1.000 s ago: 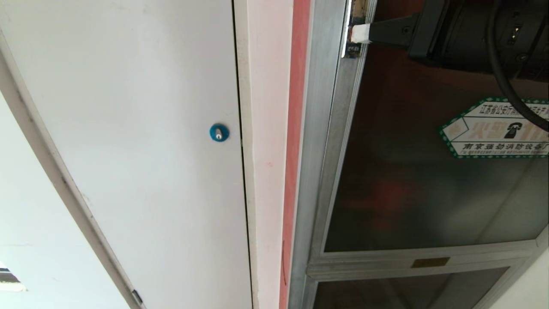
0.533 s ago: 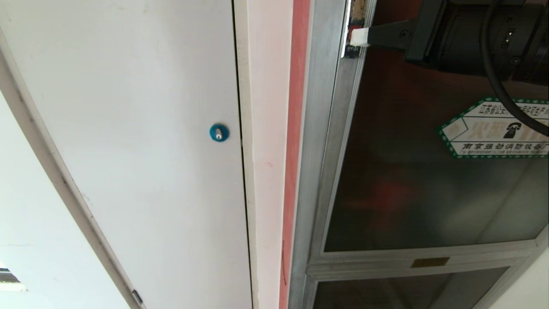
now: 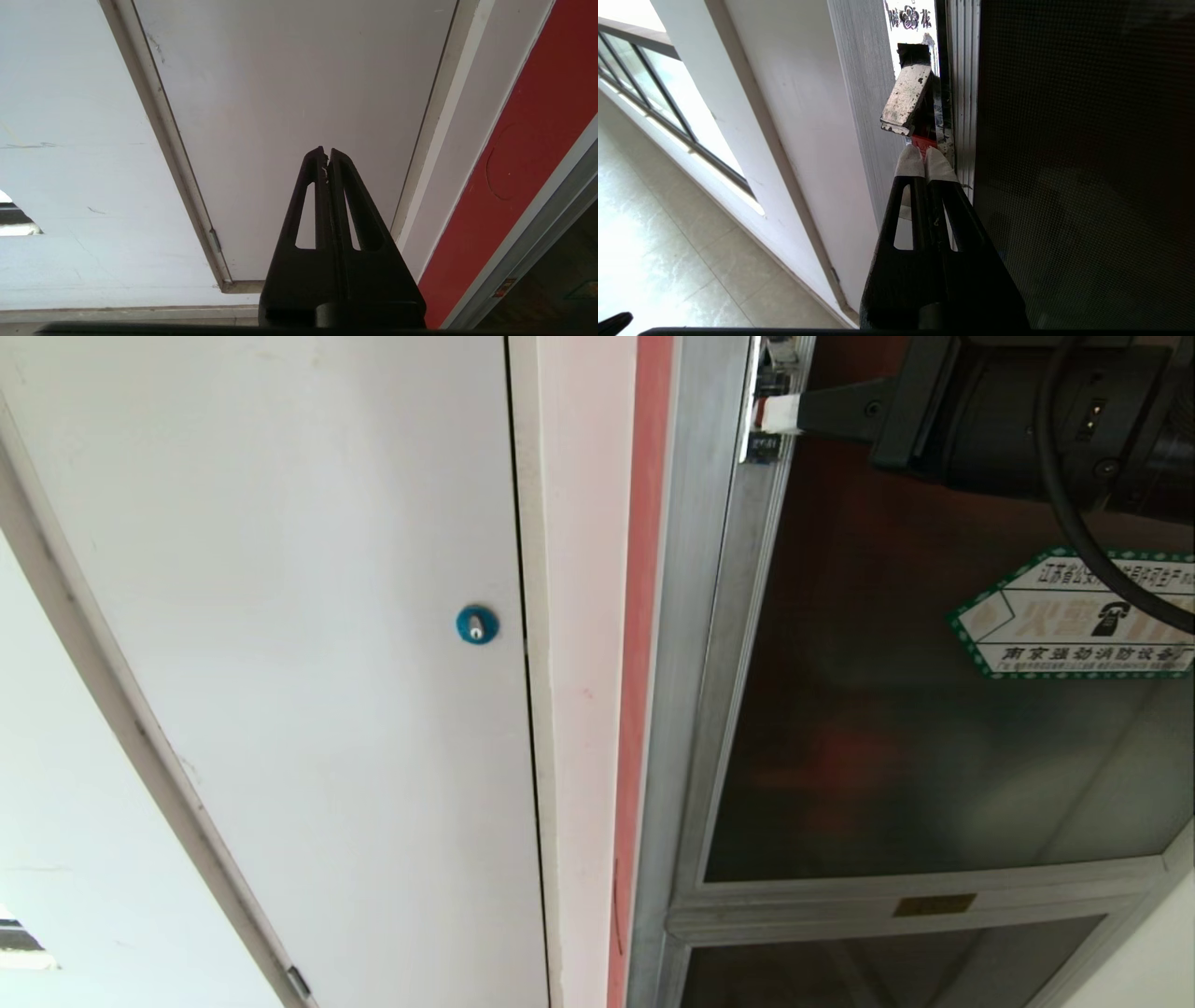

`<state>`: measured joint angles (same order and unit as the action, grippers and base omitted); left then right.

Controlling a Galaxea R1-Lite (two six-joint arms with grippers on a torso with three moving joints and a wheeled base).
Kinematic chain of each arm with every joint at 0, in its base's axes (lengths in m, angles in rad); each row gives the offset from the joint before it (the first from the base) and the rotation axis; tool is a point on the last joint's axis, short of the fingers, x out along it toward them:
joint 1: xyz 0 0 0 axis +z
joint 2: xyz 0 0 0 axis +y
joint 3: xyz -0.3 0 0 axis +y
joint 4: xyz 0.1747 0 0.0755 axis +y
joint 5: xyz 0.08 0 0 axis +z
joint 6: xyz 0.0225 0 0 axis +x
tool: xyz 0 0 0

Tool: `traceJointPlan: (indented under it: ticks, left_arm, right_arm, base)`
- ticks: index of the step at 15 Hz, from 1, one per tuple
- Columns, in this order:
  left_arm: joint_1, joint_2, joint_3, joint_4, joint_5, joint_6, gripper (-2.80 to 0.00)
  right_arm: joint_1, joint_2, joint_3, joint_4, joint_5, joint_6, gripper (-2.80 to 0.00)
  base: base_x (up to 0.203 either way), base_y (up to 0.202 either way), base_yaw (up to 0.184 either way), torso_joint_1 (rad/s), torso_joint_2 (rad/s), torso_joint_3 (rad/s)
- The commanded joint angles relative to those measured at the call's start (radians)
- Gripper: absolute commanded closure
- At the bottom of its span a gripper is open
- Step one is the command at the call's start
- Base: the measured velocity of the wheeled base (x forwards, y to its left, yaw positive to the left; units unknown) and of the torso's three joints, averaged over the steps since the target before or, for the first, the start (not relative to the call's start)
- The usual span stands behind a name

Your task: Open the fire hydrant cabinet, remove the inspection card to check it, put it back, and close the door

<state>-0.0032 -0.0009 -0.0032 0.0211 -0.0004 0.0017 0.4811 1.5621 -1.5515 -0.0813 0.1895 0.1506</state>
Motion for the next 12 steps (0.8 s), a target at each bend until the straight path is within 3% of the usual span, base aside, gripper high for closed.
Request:
traceJointPlan:
  ticks: [1,5,8,10,12]
  left_arm:
    - [0.000,-0.001,0.000,0.000,0.000,0.000,0.00]
    - [0.000,-0.001,0.000,0.000,0.000,0.000,0.00]
    - [0.000,-0.001,0.000,0.000,-0.001,0.000,0.00]
    - [0.000,-0.001,0.000,0.000,0.000,0.000,0.00]
    - [0.000,-0.001,0.000,0.000,0.000,0.000,0.00]
  right_arm:
    - [0.001,0.005,0.002,0.000,0.001,0.003,0.00]
    - [0.008,-0.052,0.047,0.002,0.005,0.013,0.00]
    - [0.084,-0.130,0.143,-0.010,-0.011,0.020,0.00]
    - [0.158,-0.139,0.184,-0.087,-0.151,0.008,0.00]
    - [0.232,-0.142,0.265,-0.226,-0.281,-0.058,0.00]
  base:
    - [0.000,0.000,0.000,0.000,0.00,0.000]
    - [0.000,0.000,0.000,0.000,0.00,0.000]
    - [0.000,0.000,0.000,0.000,0.00,0.000]
    - [0.000,0.000,0.000,0.000,0.00,0.000]
    - [0.000,0.000,0.000,0.000,0.00,0.000]
